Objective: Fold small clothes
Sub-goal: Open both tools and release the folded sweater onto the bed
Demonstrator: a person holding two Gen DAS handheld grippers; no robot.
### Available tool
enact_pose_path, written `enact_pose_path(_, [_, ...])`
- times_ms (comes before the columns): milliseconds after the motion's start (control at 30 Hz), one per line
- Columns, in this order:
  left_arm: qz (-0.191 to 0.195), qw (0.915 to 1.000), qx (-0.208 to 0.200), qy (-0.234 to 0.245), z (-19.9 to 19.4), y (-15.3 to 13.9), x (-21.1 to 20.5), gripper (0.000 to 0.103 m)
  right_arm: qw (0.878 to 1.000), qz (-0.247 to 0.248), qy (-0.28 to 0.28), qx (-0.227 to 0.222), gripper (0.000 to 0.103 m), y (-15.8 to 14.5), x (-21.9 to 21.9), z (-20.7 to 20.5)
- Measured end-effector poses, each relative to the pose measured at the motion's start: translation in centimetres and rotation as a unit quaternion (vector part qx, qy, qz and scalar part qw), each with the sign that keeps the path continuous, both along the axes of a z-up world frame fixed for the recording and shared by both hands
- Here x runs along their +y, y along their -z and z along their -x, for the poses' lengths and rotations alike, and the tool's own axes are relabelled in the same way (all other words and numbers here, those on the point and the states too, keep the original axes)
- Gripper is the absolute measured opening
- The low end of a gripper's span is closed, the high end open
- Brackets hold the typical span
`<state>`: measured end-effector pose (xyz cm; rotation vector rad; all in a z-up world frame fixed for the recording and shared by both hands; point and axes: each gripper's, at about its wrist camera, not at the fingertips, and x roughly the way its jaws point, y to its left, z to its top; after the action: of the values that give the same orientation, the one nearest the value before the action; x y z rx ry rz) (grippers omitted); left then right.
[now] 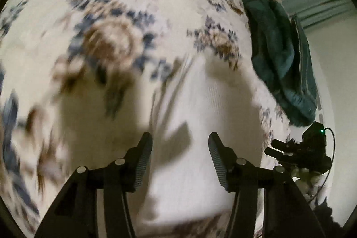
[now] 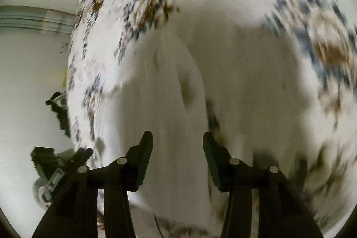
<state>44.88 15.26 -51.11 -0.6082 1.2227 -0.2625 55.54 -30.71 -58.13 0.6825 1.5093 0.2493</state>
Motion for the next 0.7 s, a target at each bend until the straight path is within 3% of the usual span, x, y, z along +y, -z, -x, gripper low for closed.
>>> enact_pose_path(133, [-0.055, 0.9981, 0.025, 0.01, 4.0, 1.6, -2.1, 0.05, 0.999, -0.002, -0.011, 0.036, 0.053, 2.1, 1.1, 5.4])
enact_pose_path(267, [-0.107, 0.9931, 0.039, 0.027, 5.7, 3.0, -4.5, 0.051, 0.999, 0.005, -0.008, 0.046, 0.053, 3.6, 1.7, 7.7])
enact_pose_path(333, [-0.127, 0.9906, 0.037, 0.035, 6.1, 3.3, -5.5, 0.057, 0.999, 0.014, -0.008, 0.044, 0.053, 3.9, 1.8, 8.1])
enact_pose_path(400, [-0.141, 0.9885, 0.034, 0.043, 6.2, 3.5, -6.4, 0.062, 0.999, 0.019, -0.008, 0.04, 0.053, 3.8, 2.0, 8.1])
enact_pose_path(700, [-0.154, 0.987, 0.027, 0.035, 6.1, 3.5, -6.7, 0.063, 0.999, 0.03, -0.019, 0.035, 0.053, 2.9, 2.1, 7.9])
